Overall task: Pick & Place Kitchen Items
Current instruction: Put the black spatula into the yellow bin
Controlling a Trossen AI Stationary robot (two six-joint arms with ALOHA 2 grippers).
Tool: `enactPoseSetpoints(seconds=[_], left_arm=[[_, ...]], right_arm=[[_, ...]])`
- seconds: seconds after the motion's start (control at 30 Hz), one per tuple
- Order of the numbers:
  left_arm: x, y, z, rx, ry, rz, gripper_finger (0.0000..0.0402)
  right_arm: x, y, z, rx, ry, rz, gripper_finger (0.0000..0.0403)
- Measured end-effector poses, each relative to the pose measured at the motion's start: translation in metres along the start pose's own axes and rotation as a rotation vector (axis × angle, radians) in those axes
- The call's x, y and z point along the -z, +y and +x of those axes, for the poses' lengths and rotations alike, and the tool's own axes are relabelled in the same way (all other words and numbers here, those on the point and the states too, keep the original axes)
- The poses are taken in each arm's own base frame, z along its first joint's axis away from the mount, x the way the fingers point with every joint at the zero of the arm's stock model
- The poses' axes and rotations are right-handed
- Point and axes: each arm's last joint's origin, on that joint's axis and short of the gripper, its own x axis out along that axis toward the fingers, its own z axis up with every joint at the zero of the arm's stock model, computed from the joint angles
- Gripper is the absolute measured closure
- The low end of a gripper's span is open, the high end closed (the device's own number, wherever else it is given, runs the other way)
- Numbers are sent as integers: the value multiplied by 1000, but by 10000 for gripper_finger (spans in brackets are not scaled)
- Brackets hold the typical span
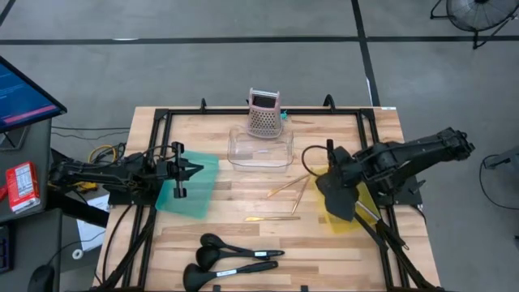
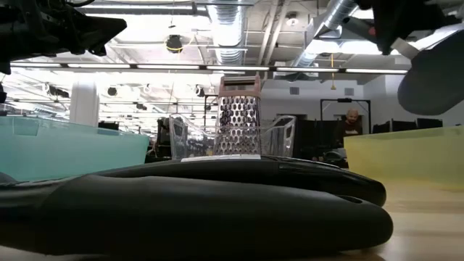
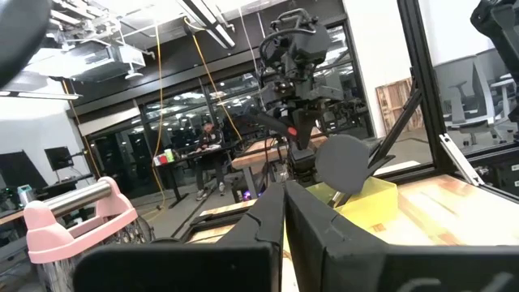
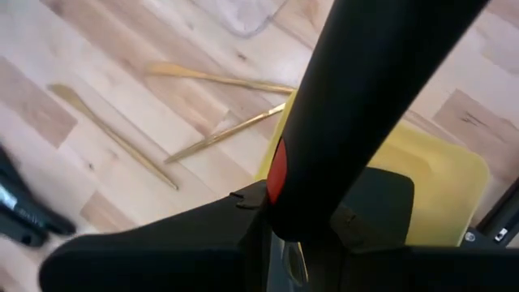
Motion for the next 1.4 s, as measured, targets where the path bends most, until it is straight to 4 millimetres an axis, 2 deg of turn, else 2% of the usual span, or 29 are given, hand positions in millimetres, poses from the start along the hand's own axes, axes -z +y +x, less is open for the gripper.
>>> enactPoseSetpoints(seconds=[0.13, 0.5, 0.7, 0.93, 1.4], left_arm=[[0, 0, 0, 0, 0, 0, 400], [0, 0, 0, 0, 0, 0, 400], [0, 0, 0, 0, 0, 0, 400], [0, 0, 0, 0, 0, 0, 400], [0, 0, 0, 0, -1, 0, 400]], right_arm=[[-5, -3, 2, -17, 60, -52, 359], [-15, -10, 7, -5, 87, -72, 359], [-14, -20, 27, 59, 136, -54, 359], [-13, -22, 50, -9, 212, -76, 359], [-16, -24, 52, -11, 210, -116, 359]])
